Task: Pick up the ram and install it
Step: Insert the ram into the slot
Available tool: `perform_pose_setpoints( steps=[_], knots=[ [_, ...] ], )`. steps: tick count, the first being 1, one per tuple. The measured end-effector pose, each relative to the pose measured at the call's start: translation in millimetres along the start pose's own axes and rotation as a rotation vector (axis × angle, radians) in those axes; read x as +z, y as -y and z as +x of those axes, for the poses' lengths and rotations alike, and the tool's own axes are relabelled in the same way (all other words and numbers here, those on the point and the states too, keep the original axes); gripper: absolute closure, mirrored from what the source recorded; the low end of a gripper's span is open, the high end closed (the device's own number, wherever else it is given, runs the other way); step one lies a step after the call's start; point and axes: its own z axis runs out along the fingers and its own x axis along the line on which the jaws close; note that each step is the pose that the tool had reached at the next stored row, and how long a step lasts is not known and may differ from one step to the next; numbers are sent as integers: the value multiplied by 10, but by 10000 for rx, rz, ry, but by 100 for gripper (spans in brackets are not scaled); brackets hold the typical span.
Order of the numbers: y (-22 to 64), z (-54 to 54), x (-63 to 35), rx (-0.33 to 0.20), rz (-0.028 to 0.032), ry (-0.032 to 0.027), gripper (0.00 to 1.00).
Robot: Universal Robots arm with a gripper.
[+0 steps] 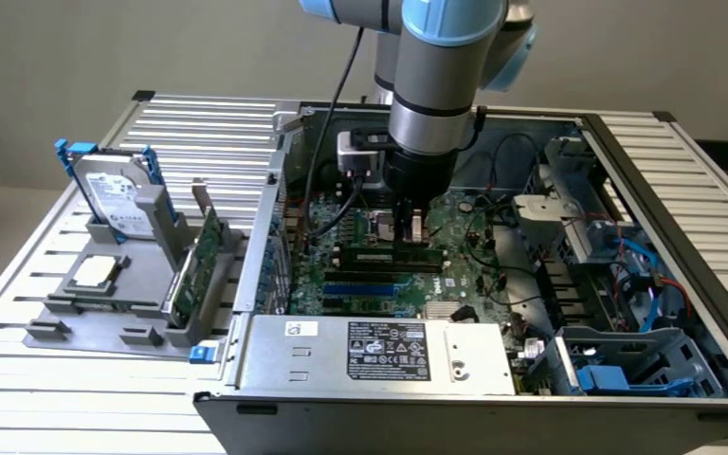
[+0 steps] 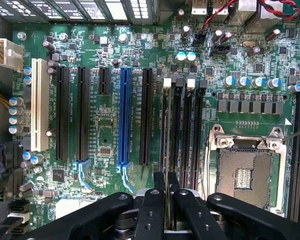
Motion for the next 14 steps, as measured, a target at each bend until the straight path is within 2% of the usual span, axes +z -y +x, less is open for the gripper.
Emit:
perform_pose_setpoints(
  steps=[14],
  knots=[
    [9,-1,16,1,1,-3,86]
  ],
)
